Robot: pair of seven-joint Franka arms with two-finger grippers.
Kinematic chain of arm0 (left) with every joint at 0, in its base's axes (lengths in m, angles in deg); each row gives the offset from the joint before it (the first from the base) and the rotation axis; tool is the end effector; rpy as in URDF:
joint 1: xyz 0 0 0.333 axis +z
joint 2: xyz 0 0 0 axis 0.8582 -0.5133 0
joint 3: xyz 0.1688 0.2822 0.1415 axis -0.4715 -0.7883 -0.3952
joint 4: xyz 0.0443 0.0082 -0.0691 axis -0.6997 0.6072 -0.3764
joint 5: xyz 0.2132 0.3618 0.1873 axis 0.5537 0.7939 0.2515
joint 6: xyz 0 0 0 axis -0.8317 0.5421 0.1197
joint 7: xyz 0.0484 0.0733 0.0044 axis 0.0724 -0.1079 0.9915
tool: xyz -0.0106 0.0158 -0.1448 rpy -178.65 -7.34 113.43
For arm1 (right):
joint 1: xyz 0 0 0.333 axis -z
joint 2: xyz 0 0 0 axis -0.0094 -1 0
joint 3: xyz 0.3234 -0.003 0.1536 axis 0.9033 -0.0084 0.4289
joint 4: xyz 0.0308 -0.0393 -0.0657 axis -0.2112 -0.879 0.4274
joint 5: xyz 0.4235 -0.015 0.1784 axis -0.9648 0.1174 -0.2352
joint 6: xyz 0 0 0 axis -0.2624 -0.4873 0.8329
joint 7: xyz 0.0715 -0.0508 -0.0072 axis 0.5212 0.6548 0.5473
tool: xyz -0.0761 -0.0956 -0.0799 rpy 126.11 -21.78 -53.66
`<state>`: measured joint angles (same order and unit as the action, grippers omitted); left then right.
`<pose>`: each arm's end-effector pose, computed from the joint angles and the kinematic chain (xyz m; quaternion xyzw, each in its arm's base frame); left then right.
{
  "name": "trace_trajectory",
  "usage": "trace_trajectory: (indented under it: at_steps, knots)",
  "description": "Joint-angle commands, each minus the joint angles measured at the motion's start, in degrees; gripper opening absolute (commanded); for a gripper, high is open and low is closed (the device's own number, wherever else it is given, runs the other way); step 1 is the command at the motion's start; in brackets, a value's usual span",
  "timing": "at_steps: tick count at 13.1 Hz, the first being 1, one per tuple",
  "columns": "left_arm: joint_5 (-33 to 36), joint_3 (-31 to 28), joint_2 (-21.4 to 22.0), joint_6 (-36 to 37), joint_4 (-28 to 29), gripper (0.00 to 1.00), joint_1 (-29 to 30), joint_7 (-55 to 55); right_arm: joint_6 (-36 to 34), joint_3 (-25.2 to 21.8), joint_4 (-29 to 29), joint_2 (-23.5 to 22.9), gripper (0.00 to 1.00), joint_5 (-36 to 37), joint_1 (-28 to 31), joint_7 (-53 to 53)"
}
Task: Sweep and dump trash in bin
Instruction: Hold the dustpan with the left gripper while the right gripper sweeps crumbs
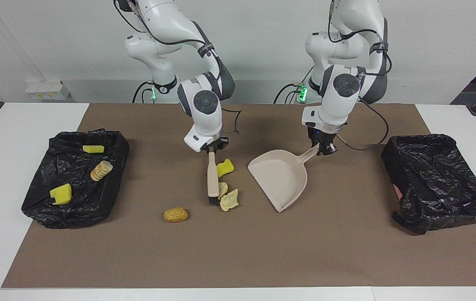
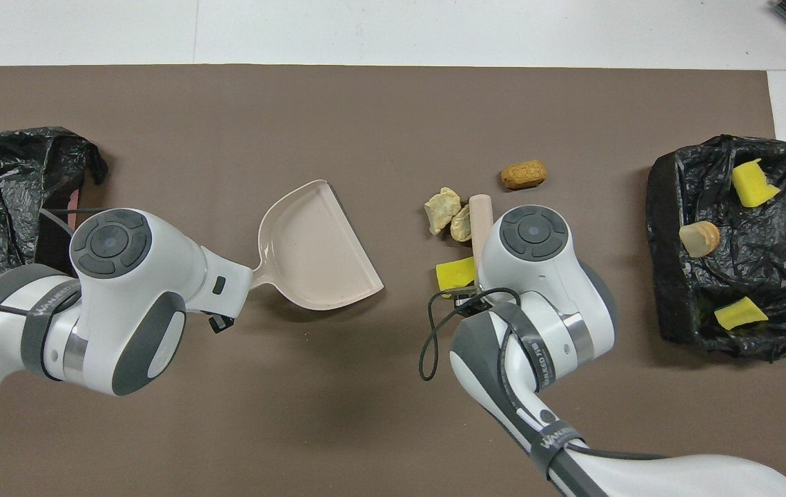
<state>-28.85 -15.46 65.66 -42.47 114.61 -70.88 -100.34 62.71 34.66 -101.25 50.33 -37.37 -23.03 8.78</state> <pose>0.5464 -0.2025 0.3439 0.8443 -0.5345 -0.0394 0.0009 0.5528 0.3121 0.2834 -0.9950 -0.0276 0.0961 0.0046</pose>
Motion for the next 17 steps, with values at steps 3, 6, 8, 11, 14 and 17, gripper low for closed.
trace_trajectory:
  at_steps: [3, 6, 8, 11, 14, 17]
  knots:
    - [0.6, -0.5, 0.6, -3.0, 1.8, 0.0, -4.0, 2.3, 2.0, 1.2, 2.0, -0.9, 0.0, -4.6, -4.4, 6.0]
    - [0.0, -0.4, 0.2, -4.3, 1.3, 0.0, -4.1, 3.0, 1.3, 3.7, 3.4, -0.6, 0.0, -11.4, -5.4, 3.3]
    - [-0.2, -0.5, -0.5, -4.4, 0.4, 0.0, -4.1, 3.1, -2.4, 3.6, 3.8, 1.9, 0.0, -11.7, -5.6, 2.2]
    - [-0.2, -0.6, -0.6, -3.9, -0.5, 0.0, -3.5, 2.0, -11.7, 3.0, 3.9, 7.0, 0.0, -11.4, -2.8, 2.7]
    - [-0.2, -0.6, -0.3, -3.3, -0.5, 0.0, -3.2, 2.0, -20.4, 2.8, 7.1, 8.0, 0.0, -8.9, -0.3, 2.9]
    - [-0.2, -0.6, -0.4, -4.4, -0.1, 0.0, -2.2, 6.1, -20.5, 2.9, 6.7, 7.2, 0.0, -2.3, 2.9, 7.9]
